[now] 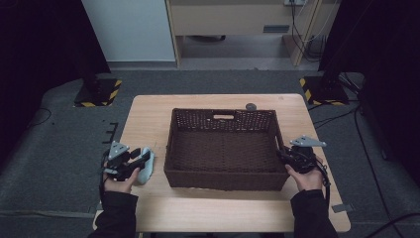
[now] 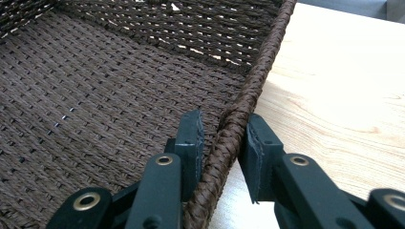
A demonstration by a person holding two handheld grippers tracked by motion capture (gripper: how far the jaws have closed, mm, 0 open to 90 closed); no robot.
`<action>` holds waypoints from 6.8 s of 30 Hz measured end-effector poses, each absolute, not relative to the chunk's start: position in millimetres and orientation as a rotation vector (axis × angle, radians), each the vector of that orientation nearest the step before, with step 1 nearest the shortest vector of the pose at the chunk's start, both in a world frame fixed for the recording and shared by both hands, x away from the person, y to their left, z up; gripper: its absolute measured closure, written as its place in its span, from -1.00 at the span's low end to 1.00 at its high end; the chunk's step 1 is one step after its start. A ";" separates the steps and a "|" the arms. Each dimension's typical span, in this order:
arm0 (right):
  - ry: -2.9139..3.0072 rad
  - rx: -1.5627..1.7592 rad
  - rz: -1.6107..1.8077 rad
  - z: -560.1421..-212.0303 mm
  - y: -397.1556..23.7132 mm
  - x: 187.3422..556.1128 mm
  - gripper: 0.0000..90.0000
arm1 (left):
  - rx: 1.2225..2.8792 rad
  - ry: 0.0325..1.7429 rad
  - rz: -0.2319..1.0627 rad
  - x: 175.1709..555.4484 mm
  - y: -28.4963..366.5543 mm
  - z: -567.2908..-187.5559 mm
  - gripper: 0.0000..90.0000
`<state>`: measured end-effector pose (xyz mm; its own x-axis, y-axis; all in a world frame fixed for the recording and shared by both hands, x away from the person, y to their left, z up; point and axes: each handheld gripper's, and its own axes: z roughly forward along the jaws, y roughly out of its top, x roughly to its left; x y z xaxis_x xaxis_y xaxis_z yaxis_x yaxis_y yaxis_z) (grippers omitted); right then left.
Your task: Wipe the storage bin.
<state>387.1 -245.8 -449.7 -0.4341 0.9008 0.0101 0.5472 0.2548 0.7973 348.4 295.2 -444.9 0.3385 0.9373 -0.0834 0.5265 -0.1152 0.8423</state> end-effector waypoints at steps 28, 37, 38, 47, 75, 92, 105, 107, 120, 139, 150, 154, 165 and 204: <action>2.059 1.331 1.083 -451.8 -248.0 384.9 0.52 | 1.932 1.438 0.517 368.3 322.0 -499.1 0.63; 2.045 1.328 1.089 -450.2 -248.0 386.2 0.44 | 1.883 1.400 0.504 368.9 317.9 -488.6 0.81; 2.045 1.328 1.089 -450.2 -248.0 386.2 0.44 | 1.871 1.392 0.507 369.0 316.7 -485.7 0.81; 2.042 1.351 1.089 -451.4 -249.6 394.1 0.38 | 1.809 1.336 0.532 379.9 308.2 -462.5 0.81; 2.089 1.313 1.070 -450.6 -250.6 401.9 0.56 | 1.946 1.314 0.524 477.1 254.2 -485.3 0.81; 2.085 1.305 1.084 -451.4 -252.0 401.6 0.55 | 1.786 1.166 0.509 464.9 259.4 -443.0 0.82; 2.082 1.305 1.086 -451.8 -251.9 401.0 0.55 | 1.952 1.243 0.441 474.7 251.2 -487.3 0.82; 2.081 1.305 1.086 -451.8 -251.8 400.9 0.55 | 1.975 1.256 0.423 476.7 249.4 -494.4 0.82; 2.077 1.312 1.088 -451.9 -251.5 400.6 0.55 | 1.802 1.149 0.462 461.6 262.8 -449.6 0.82; 2.075 1.313 1.065 -450.9 -249.9 397.2 0.55 | 1.950 1.183 0.403 443.4 253.5 -483.2 0.82; 2.058 1.333 1.030 -449.5 -247.4 396.0 0.60 | 1.849 1.052 0.448 420.0 258.7 -439.7 0.82; 2.056 1.327 1.006 -448.7 -246.5 394.4 0.60 | 1.877 1.066 0.436 420.9 257.8 -447.6 0.82; 2.045 1.341 0.983 -447.4 -254.3 391.7 0.59 | 1.971 1.148 0.358 433.4 253.0 -481.1 0.82; 2.027 1.358 1.019 -450.2 -251.1 395.4 0.59 | 1.938 0.992 0.432 407.5 255.2 -429.0 0.83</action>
<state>395.4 -251.1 -450.2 -0.3834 0.9235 0.0059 0.5558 0.2257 0.8001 407.5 255.2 -429.0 0.6187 0.7811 -0.0838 0.4712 -0.2836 0.8352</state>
